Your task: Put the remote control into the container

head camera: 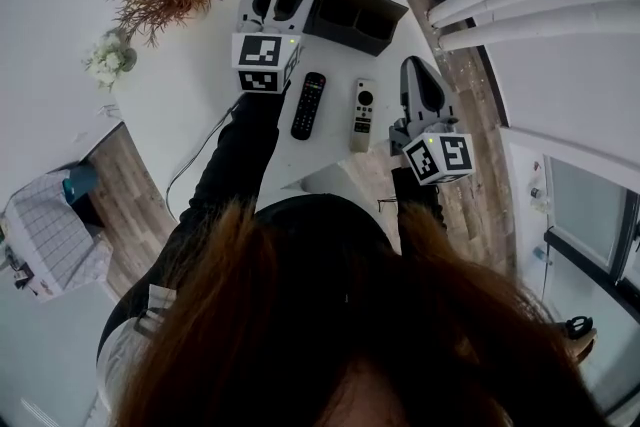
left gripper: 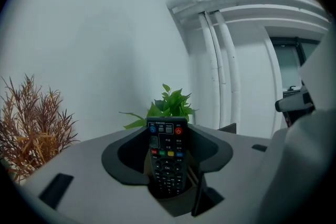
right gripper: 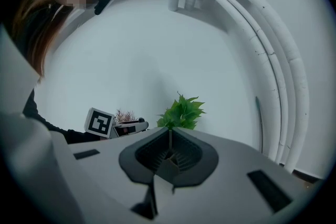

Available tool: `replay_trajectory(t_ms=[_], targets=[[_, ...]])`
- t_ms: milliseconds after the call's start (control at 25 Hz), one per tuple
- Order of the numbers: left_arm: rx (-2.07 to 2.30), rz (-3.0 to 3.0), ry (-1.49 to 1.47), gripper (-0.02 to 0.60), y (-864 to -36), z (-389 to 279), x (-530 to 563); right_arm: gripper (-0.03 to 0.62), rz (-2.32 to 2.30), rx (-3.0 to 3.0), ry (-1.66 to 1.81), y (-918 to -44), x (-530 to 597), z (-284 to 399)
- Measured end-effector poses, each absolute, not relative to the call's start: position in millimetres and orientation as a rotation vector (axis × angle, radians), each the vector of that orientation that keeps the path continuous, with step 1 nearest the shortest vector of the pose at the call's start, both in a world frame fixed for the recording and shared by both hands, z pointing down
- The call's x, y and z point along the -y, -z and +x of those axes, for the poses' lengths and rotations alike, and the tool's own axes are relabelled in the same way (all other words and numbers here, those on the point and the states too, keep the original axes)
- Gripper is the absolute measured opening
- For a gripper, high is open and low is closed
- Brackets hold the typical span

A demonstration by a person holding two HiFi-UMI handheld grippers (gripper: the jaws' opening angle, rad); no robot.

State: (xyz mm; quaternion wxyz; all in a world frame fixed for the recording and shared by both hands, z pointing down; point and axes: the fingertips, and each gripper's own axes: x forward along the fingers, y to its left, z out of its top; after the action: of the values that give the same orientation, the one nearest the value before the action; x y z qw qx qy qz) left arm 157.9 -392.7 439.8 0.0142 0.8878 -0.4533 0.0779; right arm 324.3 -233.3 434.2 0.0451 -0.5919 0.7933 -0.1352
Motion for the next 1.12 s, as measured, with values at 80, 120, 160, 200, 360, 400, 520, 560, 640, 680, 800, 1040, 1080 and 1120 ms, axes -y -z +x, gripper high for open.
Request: replay_trajectory(t_ms=[80, 120, 160, 200, 360, 400, 520, 560, 640, 680, 800, 1040, 1080, 1120], targets=[[1.412, 2.76, -0.245, 0.233, -443.6, 158.2, 393.3, 0.021, -1.813, -2.419, 0.414, -435.9, 232.6, 325.8], [1.414, 2.758, -0.247, 0.233, -445.4, 158.5, 393.4, 0.021, -1.815, -2.416, 0.417, -436.9, 232.1, 326.7], [1.415, 2.756, -0.247, 0.233, -447.2, 158.7, 393.4, 0.021, -1.817, -2.413, 0.42, -437.4, 231.7, 327.2], [1.417, 2.755, -0.246, 0.233, -448.8, 158.8, 393.2, 0.021, -1.819, -2.41, 0.421, -437.0, 231.3, 327.4], [1.417, 2.756, -0.24, 0.233, -453.3, 158.4, 393.5, 0.021, -1.822, -2.408, 0.415, -435.0, 231.4, 326.7], [1.417, 2.754, -0.243, 0.235, -455.3, 158.2, 393.7, 0.021, -1.822, -2.409, 0.414, -434.9, 231.4, 326.4], [1.418, 2.745, -0.243, 0.235, -462.2, 157.0, 393.8, 0.021, -1.823, -2.419, 0.404, -436.7, 230.8, 326.5], [1.418, 2.746, -0.238, 0.235, -462.7, 156.8, 393.7, 0.021, -1.823, -2.418, 0.404, -436.4, 230.9, 326.5], [1.42, 2.755, -0.23, 0.235, -462.4, 157.2, 393.8, 0.021, -1.822, -2.412, 0.41, -435.1, 231.2, 326.3], [1.419, 2.761, -0.228, 0.235, -462.4, 157.6, 393.9, 0.021, -1.823, -2.41, 0.411, -435.3, 231.0, 326.7], [1.407, 2.772, -0.232, 0.234, -461.5, 158.6, 394.3, 0.021, -1.823, -2.408, 0.41, -434.7, 230.9, 326.2], [1.383, 2.838, -0.234, 0.233, -446.7, 161.9, 392.9, 0.021, -1.823, -2.42, 0.407, -431.2, 231.7, 324.1], [1.394, 2.847, -0.223, 0.233, -442.3, 160.6, 393.4, 0.021, -1.822, -2.422, 0.401, -430.0, 231.9, 324.3], [1.405, 2.855, -0.208, 0.233, -437.2, 159.2, 394.1, 0.021, -1.821, -2.424, 0.395, -428.8, 232.3, 324.5]])
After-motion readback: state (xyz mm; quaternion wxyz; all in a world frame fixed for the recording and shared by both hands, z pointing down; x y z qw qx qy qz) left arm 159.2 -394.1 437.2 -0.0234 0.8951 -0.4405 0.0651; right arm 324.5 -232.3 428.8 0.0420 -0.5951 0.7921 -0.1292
